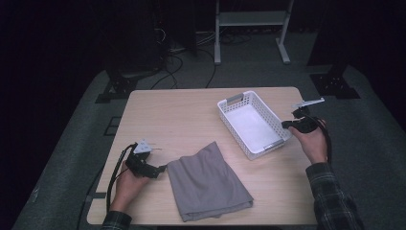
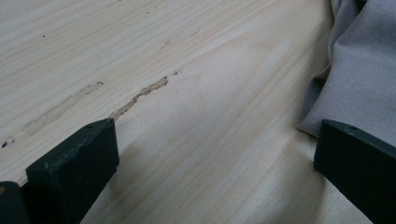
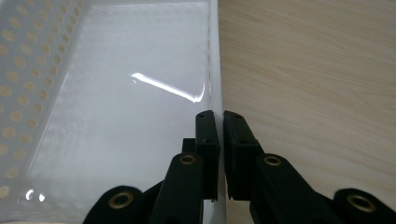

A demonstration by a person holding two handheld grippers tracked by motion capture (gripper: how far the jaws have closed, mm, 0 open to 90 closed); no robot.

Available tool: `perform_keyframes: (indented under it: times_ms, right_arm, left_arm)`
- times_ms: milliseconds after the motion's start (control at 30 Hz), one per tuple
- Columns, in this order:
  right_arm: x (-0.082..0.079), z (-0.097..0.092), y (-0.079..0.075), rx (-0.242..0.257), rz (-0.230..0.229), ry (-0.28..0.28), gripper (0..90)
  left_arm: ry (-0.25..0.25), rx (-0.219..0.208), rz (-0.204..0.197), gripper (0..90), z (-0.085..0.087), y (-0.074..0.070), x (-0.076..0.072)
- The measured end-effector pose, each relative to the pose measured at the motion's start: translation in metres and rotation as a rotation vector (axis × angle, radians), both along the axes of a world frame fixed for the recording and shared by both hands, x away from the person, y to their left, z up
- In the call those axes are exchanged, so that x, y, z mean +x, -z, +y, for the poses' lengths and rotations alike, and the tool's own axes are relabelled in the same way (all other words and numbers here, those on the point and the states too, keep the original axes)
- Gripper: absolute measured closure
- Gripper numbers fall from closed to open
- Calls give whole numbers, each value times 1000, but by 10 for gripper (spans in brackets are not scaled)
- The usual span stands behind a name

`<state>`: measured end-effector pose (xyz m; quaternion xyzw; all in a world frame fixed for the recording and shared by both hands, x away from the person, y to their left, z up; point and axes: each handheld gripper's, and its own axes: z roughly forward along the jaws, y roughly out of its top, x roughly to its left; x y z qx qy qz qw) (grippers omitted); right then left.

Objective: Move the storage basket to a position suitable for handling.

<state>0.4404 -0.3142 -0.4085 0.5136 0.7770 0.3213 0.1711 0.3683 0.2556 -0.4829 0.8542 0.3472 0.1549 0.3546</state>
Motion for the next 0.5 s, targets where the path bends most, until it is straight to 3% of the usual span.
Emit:
perform_keyframes:
  times_ms: [267, 300, 500]
  right_arm:
    - [-3, -13, 0, -2, -8, 18, 806]
    - [-5, -14, -3, 12, -21, 35, 746]
    - [-22, -11, -23, 36, -84, 42, 729]
  left_arm:
    - [-1, -2, 0, 0, 0, 0, 1]
    - [0, -2, -1, 0, 0, 0, 1]
    - [-1, -2, 0, 0, 0, 0, 1]
